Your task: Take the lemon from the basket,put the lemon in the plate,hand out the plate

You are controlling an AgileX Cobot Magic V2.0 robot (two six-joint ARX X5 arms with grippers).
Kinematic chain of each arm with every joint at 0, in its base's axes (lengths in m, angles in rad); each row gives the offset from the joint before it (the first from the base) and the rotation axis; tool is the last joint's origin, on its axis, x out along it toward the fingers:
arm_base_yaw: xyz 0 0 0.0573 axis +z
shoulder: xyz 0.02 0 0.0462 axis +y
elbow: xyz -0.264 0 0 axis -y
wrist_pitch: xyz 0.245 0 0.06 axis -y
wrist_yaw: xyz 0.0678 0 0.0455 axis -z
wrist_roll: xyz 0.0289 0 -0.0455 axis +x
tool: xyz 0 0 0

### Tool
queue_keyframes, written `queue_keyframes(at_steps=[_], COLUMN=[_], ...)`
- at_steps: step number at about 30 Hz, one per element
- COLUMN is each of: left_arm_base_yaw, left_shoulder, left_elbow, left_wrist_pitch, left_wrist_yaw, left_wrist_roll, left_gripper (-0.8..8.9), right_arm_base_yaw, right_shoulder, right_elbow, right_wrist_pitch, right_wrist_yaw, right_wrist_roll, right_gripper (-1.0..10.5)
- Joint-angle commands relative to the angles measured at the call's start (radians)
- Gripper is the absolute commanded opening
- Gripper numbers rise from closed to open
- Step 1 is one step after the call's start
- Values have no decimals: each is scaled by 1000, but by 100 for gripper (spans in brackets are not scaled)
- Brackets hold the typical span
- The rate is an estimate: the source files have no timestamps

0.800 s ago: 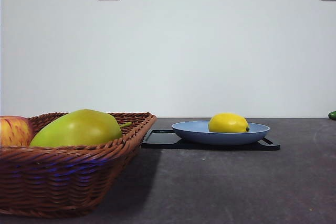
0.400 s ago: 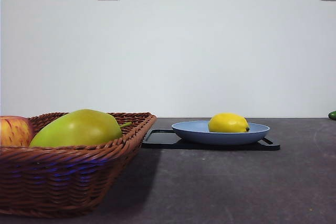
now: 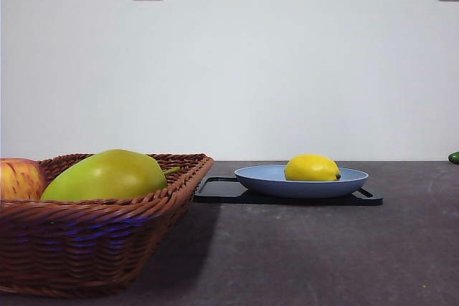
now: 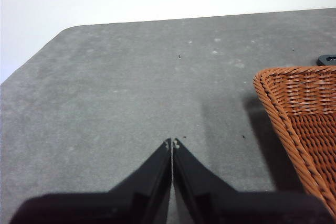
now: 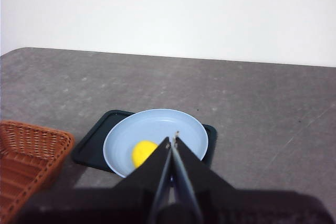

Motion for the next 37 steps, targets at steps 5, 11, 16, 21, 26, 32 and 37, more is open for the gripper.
queue_keyframes(at_steps=[5, 11, 16, 21, 26, 32, 37], left_arm_base_yaw=[4, 4, 4, 4, 4, 4, 4], left_shoulder=[-3, -3, -3, -3, -3, -3, -3], left_elbow=[-10, -10, -10, -10, -10, -10, -10], left_wrist_pitch=[5, 5, 5, 5, 5, 5, 5], left_wrist_yaw=[1, 1, 1, 1, 1, 1, 1], left_wrist_roll=[-3, -3, -3, -3, -3, -3, -3], left_gripper=[9, 9, 9, 9, 9, 9, 9], right_arm_base_yaw=[-88, -350, -500, -565, -578, -578, -577], right_shoulder=[-111, -238, -319, -388, -431, -436, -436], right_elbow=[-64, -274, -434, -526, -580, -584, -583], right_wrist_pitch=[22, 113, 182, 184, 183, 162, 169], right_wrist_yaw=[38, -202, -360, -436, -457, -455, -450], right_wrist_roll=[-153, -154, -154, -153, -152, -153, -72], right_gripper=[3, 3, 3, 3, 3, 3, 3])
